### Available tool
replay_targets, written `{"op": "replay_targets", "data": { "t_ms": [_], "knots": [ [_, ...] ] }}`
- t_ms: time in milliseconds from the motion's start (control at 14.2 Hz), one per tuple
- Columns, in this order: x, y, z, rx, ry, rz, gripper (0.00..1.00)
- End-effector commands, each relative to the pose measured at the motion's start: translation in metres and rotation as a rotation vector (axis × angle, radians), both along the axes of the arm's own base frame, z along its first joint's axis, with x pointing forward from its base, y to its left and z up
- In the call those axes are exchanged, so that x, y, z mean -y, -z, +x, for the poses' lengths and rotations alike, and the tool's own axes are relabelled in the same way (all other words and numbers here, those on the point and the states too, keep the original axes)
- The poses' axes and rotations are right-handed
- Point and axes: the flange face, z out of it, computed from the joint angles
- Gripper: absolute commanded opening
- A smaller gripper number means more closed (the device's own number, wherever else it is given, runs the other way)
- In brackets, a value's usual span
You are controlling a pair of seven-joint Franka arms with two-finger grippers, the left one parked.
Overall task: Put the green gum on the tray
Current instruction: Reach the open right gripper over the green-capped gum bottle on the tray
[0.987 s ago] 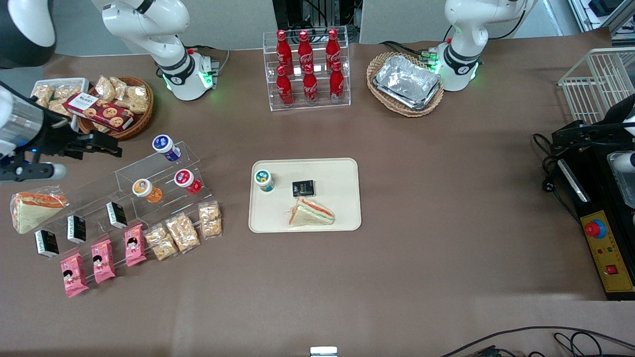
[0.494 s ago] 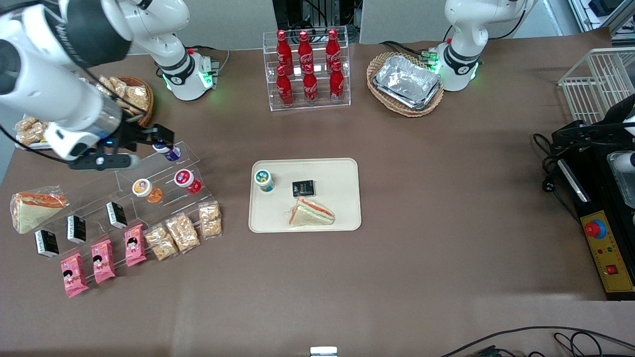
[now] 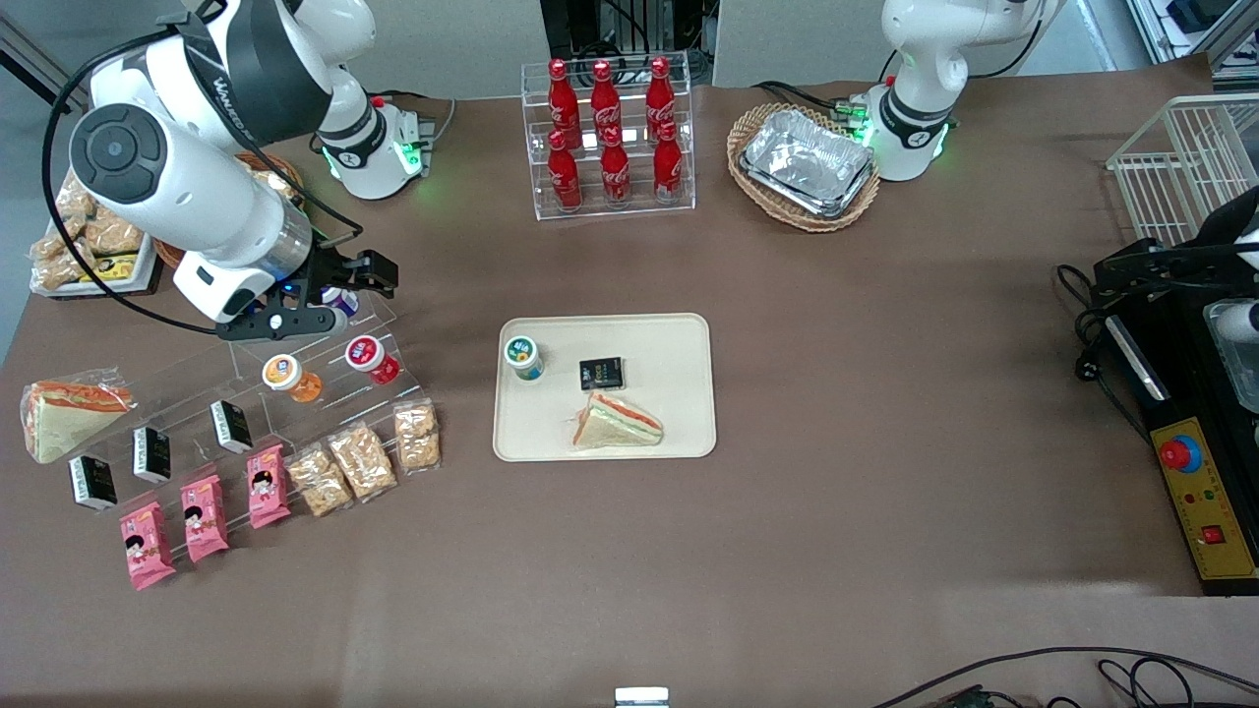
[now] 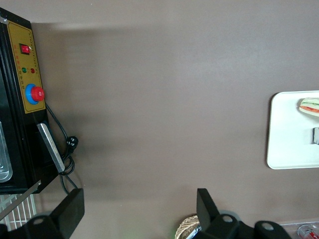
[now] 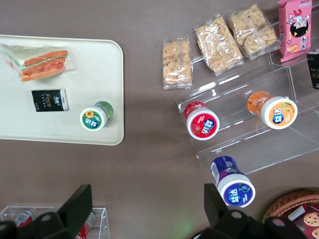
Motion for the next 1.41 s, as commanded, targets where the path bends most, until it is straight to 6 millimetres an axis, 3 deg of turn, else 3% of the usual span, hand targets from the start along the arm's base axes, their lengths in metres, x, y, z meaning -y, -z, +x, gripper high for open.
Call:
{"op": "replay_targets", "data": {
  "t_ms": [0, 635, 846, 987, 1128, 1340],
  "knots": [
    [-0.015, 0.013, 0.001, -0.006, -0.002, 0.031, 1.0],
    [-0.093, 0.088, -0.015, 0.026, 0.01, 0.059, 1.0],
    [-0.118, 0.129, -0.012, 0.019, -0.014, 0.05, 1.0],
    [-0.125, 0.151, -0.006, 0.026, 0.006, 0.046, 1.0],
    [-0.143, 0.169, -0.011, 0.026, -0.007, 0.041, 1.0],
    [-0.152, 0.196, -0.014, 0.013, -0.02, 0.03, 1.0]
  ]
}}
